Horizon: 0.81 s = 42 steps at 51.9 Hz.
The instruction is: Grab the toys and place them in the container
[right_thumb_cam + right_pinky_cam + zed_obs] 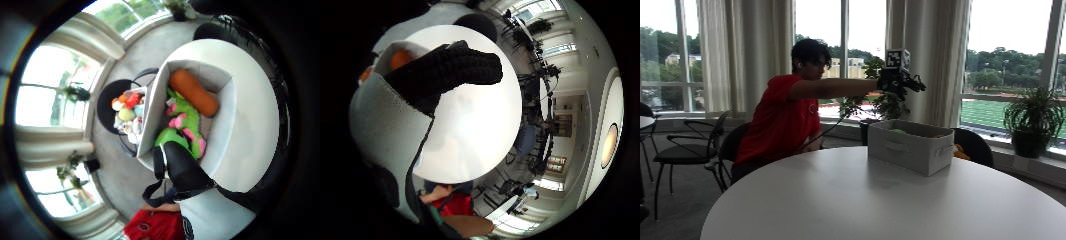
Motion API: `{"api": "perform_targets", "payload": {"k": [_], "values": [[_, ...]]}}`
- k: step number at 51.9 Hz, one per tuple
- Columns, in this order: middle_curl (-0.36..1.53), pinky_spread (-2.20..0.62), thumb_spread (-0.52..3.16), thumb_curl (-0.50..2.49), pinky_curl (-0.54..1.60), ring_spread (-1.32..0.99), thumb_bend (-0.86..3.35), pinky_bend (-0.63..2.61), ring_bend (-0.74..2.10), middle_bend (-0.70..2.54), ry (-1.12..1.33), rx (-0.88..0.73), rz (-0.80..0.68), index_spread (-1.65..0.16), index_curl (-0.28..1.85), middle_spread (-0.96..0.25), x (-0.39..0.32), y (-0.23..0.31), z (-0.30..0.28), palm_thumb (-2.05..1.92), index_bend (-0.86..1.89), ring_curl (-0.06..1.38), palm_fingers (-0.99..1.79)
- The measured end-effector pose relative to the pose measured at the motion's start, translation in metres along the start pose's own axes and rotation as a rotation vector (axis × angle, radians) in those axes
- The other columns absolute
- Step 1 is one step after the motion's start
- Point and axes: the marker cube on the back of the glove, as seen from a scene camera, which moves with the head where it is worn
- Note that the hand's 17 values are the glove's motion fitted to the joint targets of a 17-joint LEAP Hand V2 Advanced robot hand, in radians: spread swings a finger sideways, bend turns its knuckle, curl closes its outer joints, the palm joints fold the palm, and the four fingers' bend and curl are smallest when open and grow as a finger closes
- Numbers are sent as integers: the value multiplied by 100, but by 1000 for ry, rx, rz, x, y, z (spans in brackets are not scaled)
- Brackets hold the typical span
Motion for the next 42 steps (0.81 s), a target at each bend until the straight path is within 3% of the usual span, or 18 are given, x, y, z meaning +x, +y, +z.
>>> {"api": "perform_targets", "payload": {"k": [2, 13, 22, 42], "values": [[47, 0, 106, 59, 43, -4, -4, 132, 57, 18, 66, -4, 136, -34, 21, -13, 3, -4, 4, 8, 17, 28, -3], [46, 3, 110, 49, 40, -2, -4, 130, 58, 20, 185, -65, 296, -34, 23, -13, 76, 41, 36, 1, 15, 28, -1], [45, 5, 111, 44, 38, -1, -3, 129, 59, 21, 120, -81, 332, -34, 24, -14, 131, 69, 57, -1, 15, 28, -1], [44, 6, 114, 38, 35, -1, -3, 124, 58, 22, 120, -113, 350, -35, 27, -14, 184, 157, 82, -1, 15, 27, -2]]}}
